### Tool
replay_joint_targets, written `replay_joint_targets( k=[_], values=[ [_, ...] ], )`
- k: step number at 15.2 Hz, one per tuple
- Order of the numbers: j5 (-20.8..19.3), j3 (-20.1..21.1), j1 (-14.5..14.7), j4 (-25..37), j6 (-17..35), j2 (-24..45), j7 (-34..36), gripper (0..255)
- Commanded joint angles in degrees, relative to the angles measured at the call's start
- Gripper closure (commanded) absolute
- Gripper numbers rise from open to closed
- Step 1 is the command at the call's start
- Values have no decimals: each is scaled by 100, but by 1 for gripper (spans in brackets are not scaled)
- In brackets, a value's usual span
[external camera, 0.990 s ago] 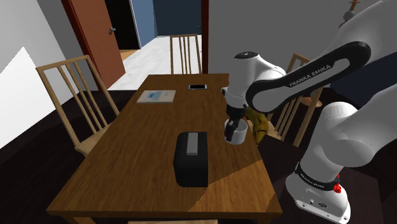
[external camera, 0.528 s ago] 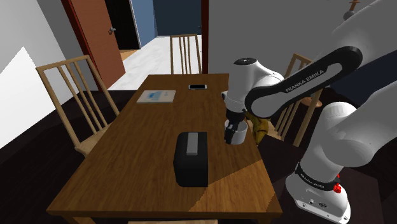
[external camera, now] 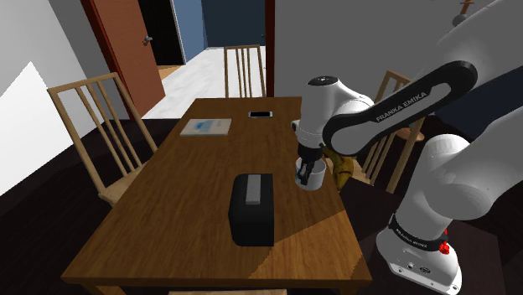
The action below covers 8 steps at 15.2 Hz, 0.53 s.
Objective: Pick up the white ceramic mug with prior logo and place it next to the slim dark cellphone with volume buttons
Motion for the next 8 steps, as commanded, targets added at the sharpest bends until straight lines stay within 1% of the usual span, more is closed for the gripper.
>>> replay_joint_targets(
  k=[1,5,8],
  values=[
    [0,0,-1,-2,0,1,0,255],
    [0,-1,-1,-2,1,2,0,255],
    [4,-24,10,119,-330,-209,-20,255]
  ],
)
